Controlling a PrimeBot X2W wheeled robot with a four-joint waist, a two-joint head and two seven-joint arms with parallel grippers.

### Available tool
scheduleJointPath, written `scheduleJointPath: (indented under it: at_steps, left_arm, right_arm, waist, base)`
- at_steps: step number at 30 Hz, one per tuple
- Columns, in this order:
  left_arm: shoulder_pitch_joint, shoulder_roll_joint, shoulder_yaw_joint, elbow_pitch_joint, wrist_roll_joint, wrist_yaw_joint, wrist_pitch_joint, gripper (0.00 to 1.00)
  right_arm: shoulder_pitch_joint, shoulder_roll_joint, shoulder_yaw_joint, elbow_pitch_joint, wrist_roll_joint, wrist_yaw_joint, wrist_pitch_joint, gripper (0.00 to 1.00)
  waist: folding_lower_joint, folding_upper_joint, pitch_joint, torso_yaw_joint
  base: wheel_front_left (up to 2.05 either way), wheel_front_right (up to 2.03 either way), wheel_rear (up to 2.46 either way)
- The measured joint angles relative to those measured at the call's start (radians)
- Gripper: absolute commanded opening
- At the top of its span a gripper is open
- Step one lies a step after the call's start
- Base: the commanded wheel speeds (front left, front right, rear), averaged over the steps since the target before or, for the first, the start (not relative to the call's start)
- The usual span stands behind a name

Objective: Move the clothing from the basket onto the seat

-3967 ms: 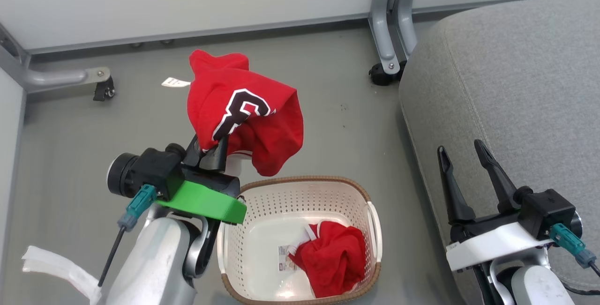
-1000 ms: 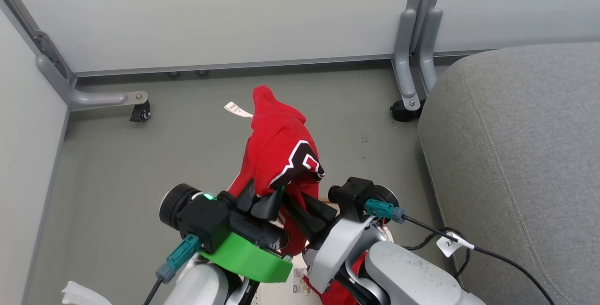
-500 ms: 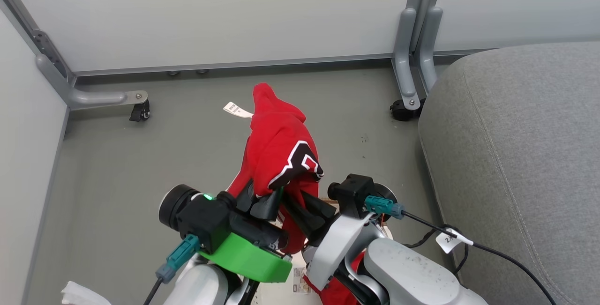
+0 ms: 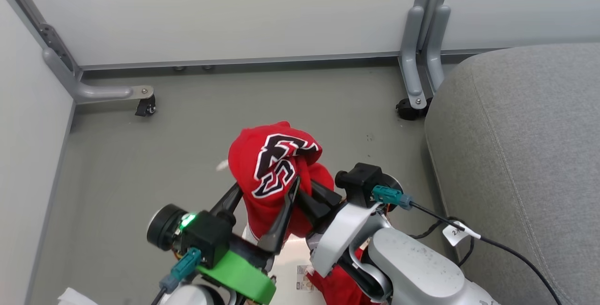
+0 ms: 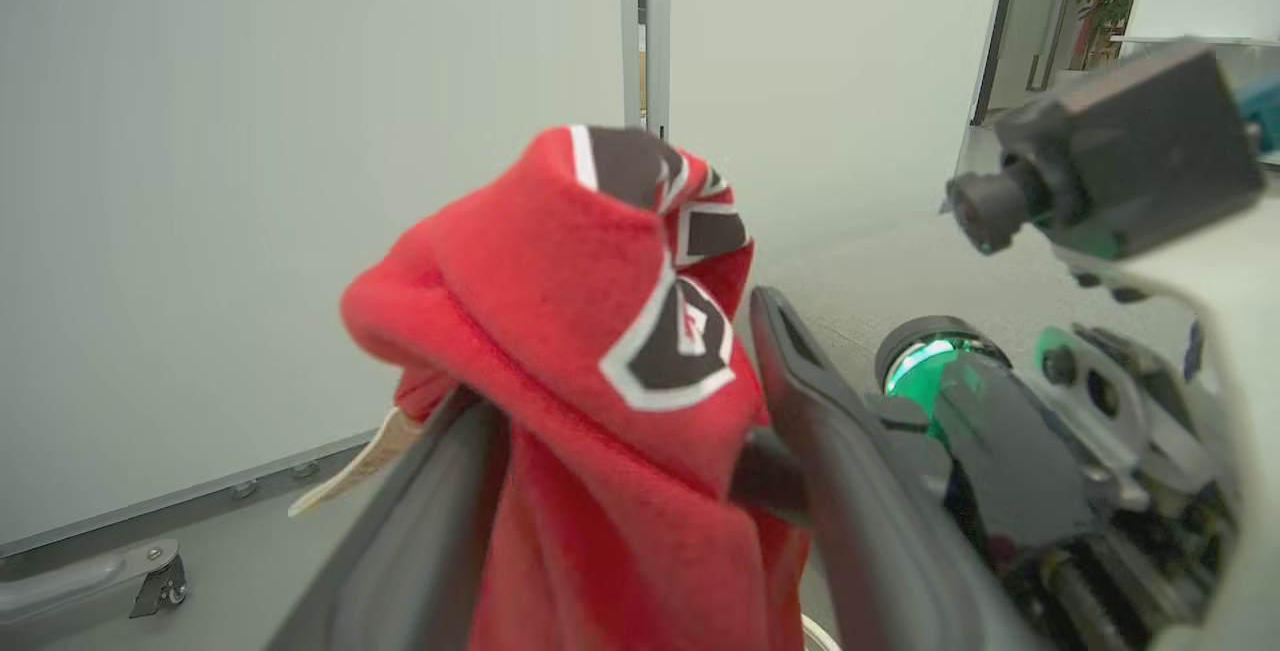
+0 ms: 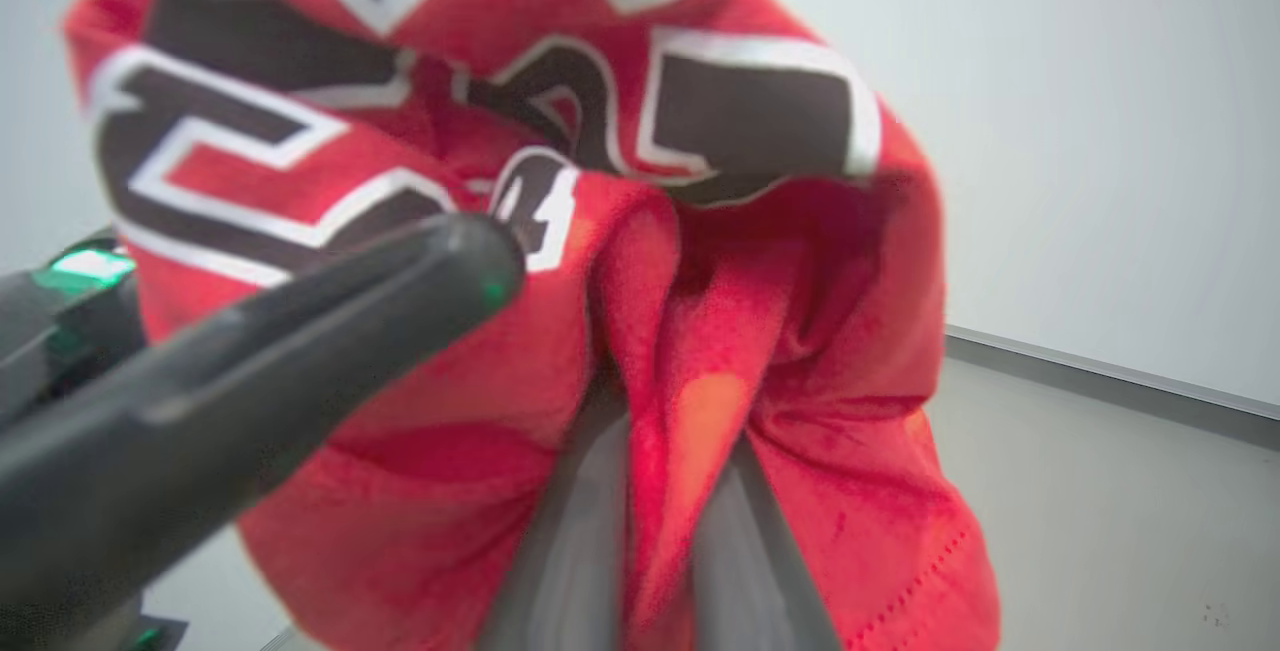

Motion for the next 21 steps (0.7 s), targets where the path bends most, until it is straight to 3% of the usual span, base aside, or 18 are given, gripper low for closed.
scheduleJointPath:
  at_steps: [12, 21]
  left_arm:
    - [0.134, 0.092, -0.005, -0.011, -0.006, 0.018, 0.032, 1.00]
    - [0.147, 0.103, -0.011, -0.024, -0.007, 0.019, 0.032, 1.00]
  right_arm:
    - [0.018, 0.000, -0.077, 0.013, -0.025, 0.000, -0.001, 0.00]
    - [0.030, 0.000, -0.122, 0.026, -0.041, 0.000, -0.001, 0.00]
  waist:
    - [0.0000, 0.0000, -0.010, 0.029]
    - [0.0000, 0.0000, -0.012, 0.033]
  base:
    - [0.00, 0.00, 0.00]
    - [0.00, 0.00, 0.00]
